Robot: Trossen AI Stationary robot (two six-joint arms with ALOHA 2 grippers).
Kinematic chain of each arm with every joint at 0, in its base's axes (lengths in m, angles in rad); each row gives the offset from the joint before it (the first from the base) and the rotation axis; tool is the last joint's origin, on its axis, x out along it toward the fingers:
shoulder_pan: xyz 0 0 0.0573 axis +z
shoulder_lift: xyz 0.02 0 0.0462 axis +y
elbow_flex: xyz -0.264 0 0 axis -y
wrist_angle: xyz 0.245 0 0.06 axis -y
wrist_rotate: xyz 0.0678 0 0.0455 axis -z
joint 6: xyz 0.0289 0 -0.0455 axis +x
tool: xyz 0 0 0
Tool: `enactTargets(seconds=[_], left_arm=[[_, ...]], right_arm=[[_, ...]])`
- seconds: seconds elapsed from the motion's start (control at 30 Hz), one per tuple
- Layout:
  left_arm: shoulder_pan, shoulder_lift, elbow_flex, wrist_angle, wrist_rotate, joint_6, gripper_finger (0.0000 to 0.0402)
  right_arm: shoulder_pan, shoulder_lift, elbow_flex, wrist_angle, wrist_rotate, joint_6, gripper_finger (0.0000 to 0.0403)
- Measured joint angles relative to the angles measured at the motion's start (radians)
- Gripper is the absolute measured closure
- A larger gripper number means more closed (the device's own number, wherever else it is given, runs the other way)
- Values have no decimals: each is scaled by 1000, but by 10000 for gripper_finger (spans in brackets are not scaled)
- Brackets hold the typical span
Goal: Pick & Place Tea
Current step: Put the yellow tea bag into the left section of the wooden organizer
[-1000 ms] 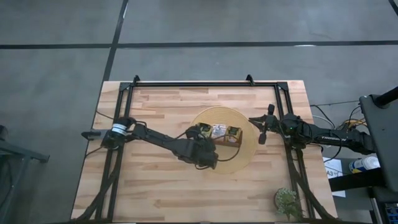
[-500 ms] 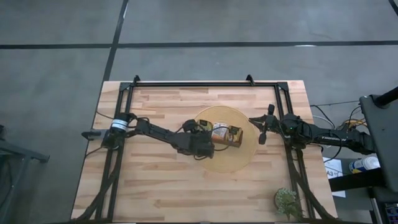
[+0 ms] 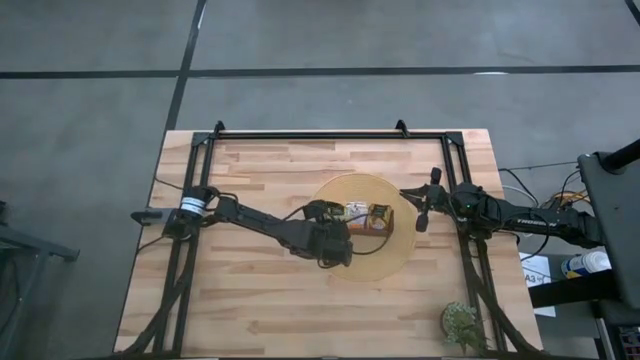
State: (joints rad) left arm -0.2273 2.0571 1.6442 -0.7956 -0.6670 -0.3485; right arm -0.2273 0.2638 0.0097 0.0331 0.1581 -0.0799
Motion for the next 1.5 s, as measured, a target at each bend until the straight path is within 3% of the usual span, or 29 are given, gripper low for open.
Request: enactTargets(seconds=[0.37, 0.6, 1.23, 1.33, 1.5], left_arm=[[-13, 0, 27, -8, 11, -1, 401], [-17, 0, 26, -5, 230, 7, 401], [-19, 0, 20, -13, 249, 9, 401], [-24, 0, 20, -31, 249, 9, 387], [-39, 0, 20, -44, 250, 22, 331]], right_arm=[[0, 0, 0, 0, 0, 0, 369], [0, 0, 0, 0, 0, 1, 369], [0, 0, 0, 1, 0, 2, 369], [0, 0, 0, 3, 0, 2, 369], [0, 0, 0, 3, 0, 2, 369]])
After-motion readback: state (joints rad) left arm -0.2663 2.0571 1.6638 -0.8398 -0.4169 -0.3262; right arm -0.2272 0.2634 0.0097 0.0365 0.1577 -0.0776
